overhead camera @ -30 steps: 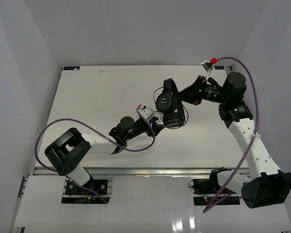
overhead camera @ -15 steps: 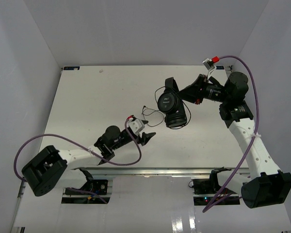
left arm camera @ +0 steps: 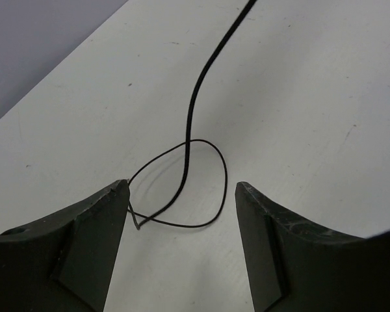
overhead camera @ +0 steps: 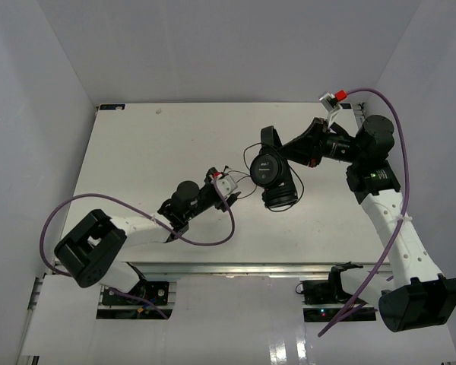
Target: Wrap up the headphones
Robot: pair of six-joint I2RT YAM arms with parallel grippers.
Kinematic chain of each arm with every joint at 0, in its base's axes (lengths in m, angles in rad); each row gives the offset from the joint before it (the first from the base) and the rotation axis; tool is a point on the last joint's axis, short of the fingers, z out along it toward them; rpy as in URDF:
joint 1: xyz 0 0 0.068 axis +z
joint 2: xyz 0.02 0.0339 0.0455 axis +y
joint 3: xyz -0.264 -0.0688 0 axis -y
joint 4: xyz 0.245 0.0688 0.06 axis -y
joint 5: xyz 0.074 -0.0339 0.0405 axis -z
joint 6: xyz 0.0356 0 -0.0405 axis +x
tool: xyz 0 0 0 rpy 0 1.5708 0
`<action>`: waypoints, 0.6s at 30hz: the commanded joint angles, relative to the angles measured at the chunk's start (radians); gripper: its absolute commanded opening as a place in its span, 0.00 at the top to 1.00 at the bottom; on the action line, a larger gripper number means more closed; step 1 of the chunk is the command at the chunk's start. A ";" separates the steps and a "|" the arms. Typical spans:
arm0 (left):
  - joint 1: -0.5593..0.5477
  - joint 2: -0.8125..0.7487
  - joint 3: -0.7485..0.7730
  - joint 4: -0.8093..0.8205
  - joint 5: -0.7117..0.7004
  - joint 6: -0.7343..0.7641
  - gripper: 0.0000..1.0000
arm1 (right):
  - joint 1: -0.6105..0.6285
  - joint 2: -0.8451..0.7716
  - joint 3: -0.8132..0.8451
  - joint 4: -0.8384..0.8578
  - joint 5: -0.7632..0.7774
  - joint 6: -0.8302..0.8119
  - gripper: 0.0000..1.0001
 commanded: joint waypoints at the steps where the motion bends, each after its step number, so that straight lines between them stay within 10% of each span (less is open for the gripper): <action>1: 0.015 0.110 0.151 -0.027 0.019 0.047 0.26 | -0.002 -0.039 0.002 0.073 -0.030 0.036 0.92; 4: 0.020 0.170 0.209 -0.034 0.039 0.038 0.34 | -0.001 -0.045 -0.003 0.077 -0.032 0.044 0.92; 8: 0.024 0.191 0.215 -0.023 0.099 -0.006 0.82 | -0.002 -0.041 0.001 0.081 -0.031 0.047 0.92; 11: 0.022 0.159 0.168 -0.002 0.144 -0.071 0.98 | -0.005 -0.022 0.018 0.058 -0.009 0.053 0.92; 18: -0.064 0.134 0.137 -0.095 0.128 -0.242 1.00 | -0.011 0.054 0.098 -0.037 0.153 0.059 0.92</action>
